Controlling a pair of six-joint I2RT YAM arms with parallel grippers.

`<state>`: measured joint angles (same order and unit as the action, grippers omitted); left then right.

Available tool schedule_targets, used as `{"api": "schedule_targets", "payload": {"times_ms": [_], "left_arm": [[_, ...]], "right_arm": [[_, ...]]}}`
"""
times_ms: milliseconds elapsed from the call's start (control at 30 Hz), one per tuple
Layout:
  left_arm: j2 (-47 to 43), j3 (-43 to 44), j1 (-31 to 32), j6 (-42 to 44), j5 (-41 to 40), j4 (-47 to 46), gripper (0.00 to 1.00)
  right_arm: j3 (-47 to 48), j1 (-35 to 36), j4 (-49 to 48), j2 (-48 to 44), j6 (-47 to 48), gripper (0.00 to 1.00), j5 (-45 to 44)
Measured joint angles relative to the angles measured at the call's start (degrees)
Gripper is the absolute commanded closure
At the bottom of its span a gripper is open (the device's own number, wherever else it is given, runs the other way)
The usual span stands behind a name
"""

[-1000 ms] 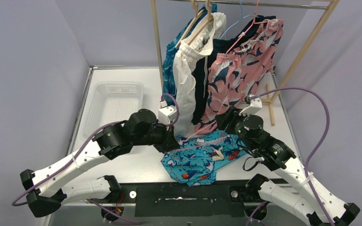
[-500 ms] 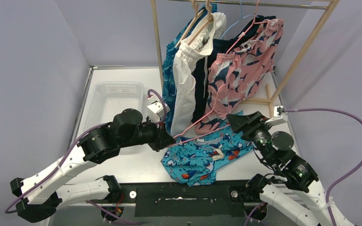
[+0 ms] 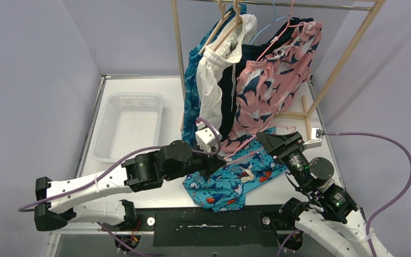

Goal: Remove the shorts from the hanger
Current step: Place the hanger on the clothes rod.

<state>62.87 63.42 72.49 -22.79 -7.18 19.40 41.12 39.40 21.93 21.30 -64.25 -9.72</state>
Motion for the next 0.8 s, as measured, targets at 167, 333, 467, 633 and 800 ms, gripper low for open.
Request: {"api": "schedule_targets", "payload": {"times_ms": [167,333,467,633,800], "left_arm": [[0.72,-1.51,1.90,2.54,-9.81,-7.93,1.00],[3.39,-1.27,3.39,4.81,-14.45,-14.36,1.00],[6.29,-0.76,3.61,6.10,-17.35,-15.08,1.00],[8.15,-0.57,4.48,6.80,-18.01,-16.44,1.00],[8.28,-0.37,4.83,6.97,-18.86,-17.75,1.00]], "right_arm": [[-0.72,0.00,-3.72,0.90,-2.75,0.38,2.56],[-4.50,0.02,-9.42,4.57,-6.21,0.46,7.65],[-7.10,0.11,-13.84,7.26,-8.02,0.50,9.57],[-7.43,1.16,-17.27,7.87,-8.55,0.62,10.05],[-7.43,1.68,-19.80,9.16,-8.94,0.61,10.43]]}}
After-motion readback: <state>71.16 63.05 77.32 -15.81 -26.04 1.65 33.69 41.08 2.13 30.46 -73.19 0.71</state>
